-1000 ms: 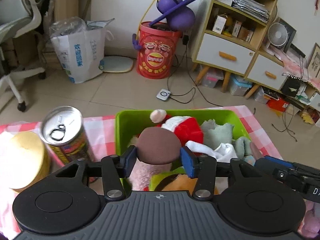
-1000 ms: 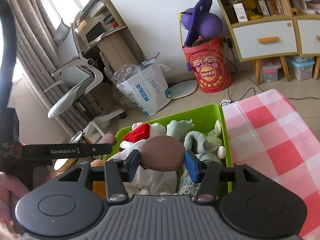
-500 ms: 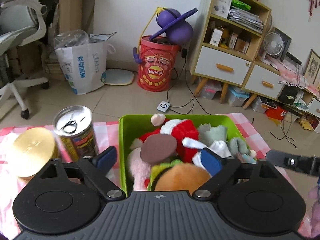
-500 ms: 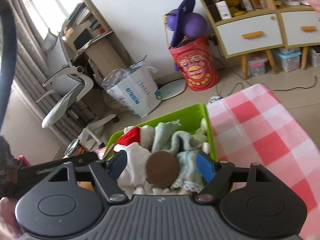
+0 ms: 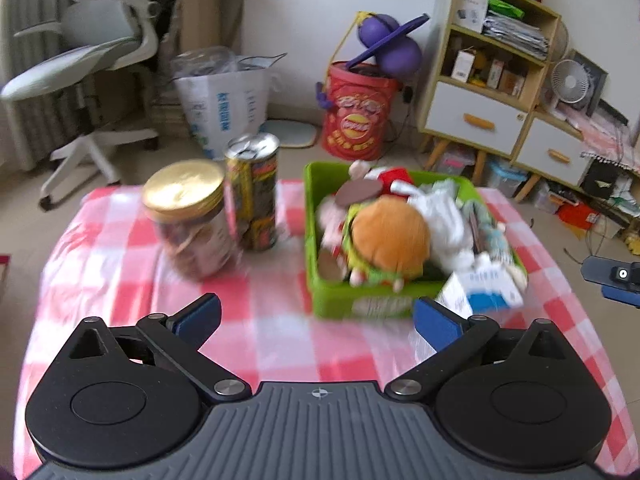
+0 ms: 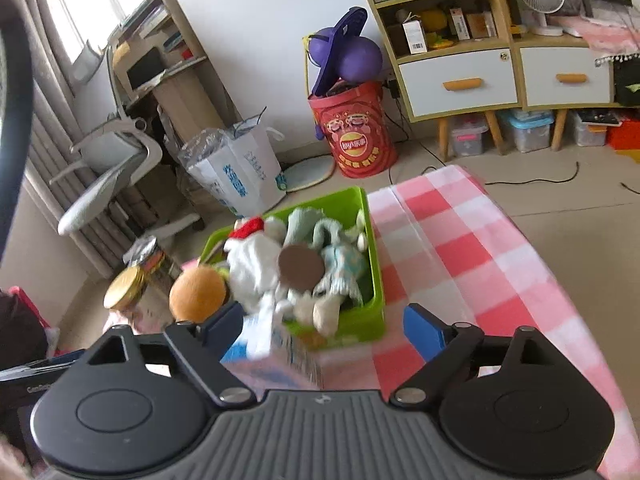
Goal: Organize soft objects
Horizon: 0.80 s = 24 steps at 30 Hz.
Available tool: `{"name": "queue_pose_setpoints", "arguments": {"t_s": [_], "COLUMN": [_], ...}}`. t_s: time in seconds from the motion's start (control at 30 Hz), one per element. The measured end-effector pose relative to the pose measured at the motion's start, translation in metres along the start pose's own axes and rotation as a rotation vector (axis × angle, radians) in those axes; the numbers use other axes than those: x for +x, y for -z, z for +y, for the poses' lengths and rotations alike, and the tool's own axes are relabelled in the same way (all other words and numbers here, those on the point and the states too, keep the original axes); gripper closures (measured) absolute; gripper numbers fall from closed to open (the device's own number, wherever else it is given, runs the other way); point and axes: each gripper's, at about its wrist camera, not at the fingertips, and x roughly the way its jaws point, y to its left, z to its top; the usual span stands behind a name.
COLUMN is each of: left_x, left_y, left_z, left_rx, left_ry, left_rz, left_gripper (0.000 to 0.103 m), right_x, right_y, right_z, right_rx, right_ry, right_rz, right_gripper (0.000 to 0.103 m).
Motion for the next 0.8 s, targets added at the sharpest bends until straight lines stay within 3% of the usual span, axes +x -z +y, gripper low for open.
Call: {"name": "queue_pose_setpoints", "arguments": {"t_s": [0.37, 0.5, 0.8], "left_x": [-0.047, -0.061, -0.072], "left_y": [0.061, 0.069, 0.076], "left_z": [-0.017, -0.016, -0.026], "left_rx": [-0.022, -0.067, -0.033], "left_ry": [-0.121, -0.120, -0.141], "left_rz": [0.079, 0.075, 0.047], "left_gripper": [0.005, 0.005, 0.005], "right_x": [-0.054, -0.060, -0.057], "right_y": [0.050, 0.064, 0.069], "right_z": [0.049, 0.061, 0.061], "right_rx": [-0.094, -0.128, -0.093], "right_ry": [0.090, 0.129, 0.146], "right_rz": [0.033, 0.033, 0.078], "right_gripper": [0.026, 0.025, 0.025]}}
